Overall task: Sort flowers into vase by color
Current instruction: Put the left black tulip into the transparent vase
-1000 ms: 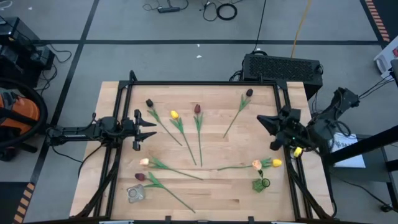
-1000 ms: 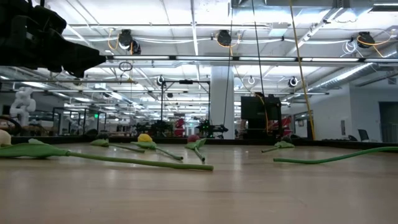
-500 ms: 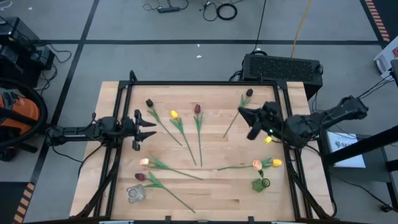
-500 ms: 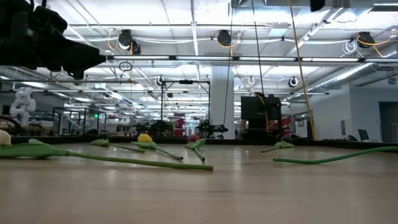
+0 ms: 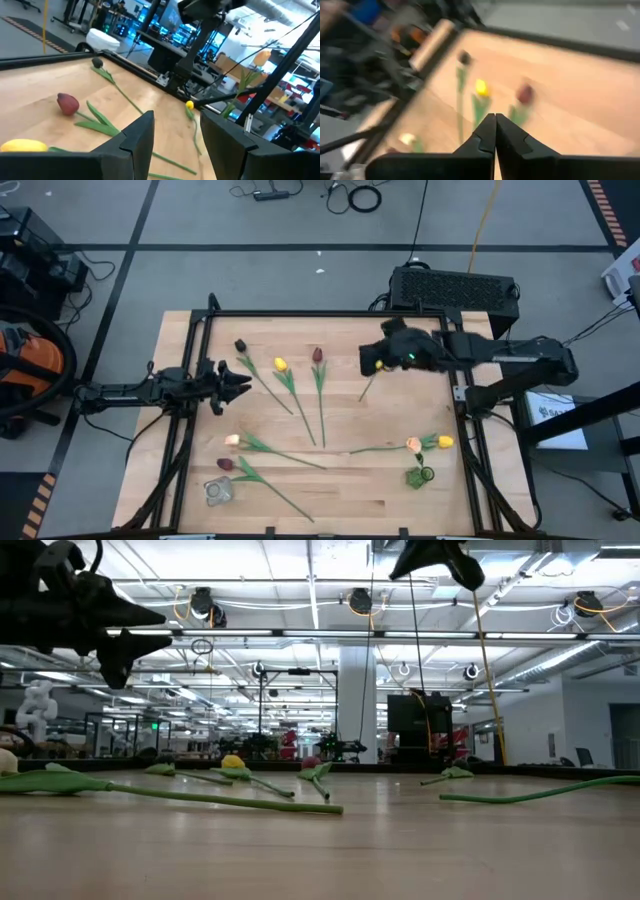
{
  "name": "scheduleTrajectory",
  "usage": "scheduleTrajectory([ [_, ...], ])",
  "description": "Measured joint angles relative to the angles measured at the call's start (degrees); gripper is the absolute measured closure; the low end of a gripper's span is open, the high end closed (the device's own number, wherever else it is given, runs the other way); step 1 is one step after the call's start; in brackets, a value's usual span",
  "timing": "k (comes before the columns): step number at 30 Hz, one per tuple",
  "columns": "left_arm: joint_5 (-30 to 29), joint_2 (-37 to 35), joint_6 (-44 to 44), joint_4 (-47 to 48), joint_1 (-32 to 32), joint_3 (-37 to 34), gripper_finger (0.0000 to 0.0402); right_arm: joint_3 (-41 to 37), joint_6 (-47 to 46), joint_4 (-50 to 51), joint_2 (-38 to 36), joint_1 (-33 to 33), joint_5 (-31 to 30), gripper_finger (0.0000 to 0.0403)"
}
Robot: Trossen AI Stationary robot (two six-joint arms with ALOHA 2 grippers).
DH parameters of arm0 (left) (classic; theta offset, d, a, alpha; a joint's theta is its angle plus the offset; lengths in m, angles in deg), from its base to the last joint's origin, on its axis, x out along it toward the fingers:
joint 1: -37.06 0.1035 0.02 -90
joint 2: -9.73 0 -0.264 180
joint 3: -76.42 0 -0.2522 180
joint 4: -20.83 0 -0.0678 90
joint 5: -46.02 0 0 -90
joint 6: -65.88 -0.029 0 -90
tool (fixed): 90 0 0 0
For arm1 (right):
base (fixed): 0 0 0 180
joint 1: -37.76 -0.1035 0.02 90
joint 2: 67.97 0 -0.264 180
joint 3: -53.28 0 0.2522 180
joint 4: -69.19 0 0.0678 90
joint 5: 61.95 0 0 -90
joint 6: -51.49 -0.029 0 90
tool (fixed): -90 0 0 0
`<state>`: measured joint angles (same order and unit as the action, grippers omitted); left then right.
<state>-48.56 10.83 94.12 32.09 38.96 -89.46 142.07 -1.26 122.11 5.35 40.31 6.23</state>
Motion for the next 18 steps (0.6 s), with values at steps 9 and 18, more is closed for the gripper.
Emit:
scheduleTrajectory([
  [9, -8.07, 1.18, 11.81, 1.22, -0.15, 1.14, 0.0236, 4.38, -1.84, 21.14, 1.74, 12.68, 6.7, 0.0403],
  [18, -18.39, 15.46, 8.86, 2.48, -0.16, 12.15, 0.024, -4.32, 14.04, 22.25, 1.57, 26.62, 16.67, 0.0403],
])
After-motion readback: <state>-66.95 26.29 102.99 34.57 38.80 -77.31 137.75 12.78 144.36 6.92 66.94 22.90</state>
